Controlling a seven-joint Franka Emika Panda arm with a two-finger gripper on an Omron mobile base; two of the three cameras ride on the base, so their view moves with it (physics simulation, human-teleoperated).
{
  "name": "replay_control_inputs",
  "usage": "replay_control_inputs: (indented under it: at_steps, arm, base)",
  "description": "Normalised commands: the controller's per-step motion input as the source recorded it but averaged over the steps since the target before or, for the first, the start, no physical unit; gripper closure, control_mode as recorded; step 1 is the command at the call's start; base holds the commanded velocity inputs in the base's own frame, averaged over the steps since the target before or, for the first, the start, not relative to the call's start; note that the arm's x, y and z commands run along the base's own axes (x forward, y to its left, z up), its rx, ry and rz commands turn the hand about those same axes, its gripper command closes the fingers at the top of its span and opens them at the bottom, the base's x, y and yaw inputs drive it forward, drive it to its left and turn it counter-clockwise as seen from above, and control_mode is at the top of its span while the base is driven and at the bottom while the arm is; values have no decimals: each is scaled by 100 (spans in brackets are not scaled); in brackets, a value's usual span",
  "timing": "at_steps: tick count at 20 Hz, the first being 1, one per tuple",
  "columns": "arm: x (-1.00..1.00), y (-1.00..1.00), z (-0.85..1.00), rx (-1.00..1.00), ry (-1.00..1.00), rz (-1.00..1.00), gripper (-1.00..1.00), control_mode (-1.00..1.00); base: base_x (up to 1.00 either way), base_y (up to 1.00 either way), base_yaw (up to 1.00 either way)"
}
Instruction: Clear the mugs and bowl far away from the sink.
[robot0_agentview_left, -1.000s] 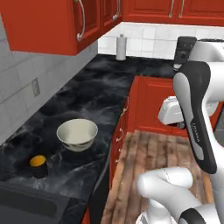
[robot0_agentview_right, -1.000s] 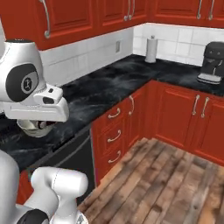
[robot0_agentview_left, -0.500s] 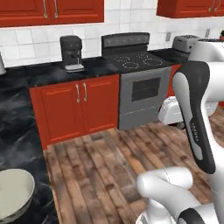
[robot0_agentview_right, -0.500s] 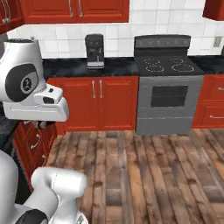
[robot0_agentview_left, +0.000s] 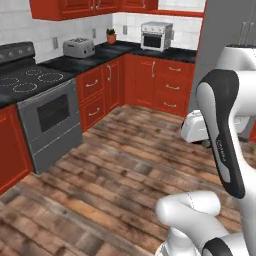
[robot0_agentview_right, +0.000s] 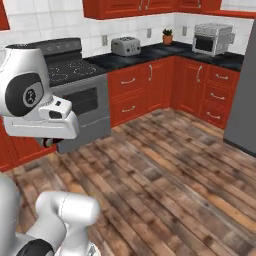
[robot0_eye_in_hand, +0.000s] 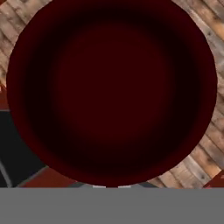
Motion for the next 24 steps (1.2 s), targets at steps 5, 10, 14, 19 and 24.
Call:
replay_control_inputs:
  at_steps: [5,10,14,19,24]
  arm:
    - [0,0,0,0,0,0,100,100]
    - [0,0,0,0,0,0,100,100]
    - [0,0,0,0,0,0,100,100]
    - [0,0,0,0,0,0,100,100]
    - [0,0,0,0,0,0,100,100]
  base:
    - [65,9,-62]
    - [100,18,-28]
    - [100,20,-24]
    - [100,45,-29]
    - [100,80,-37]
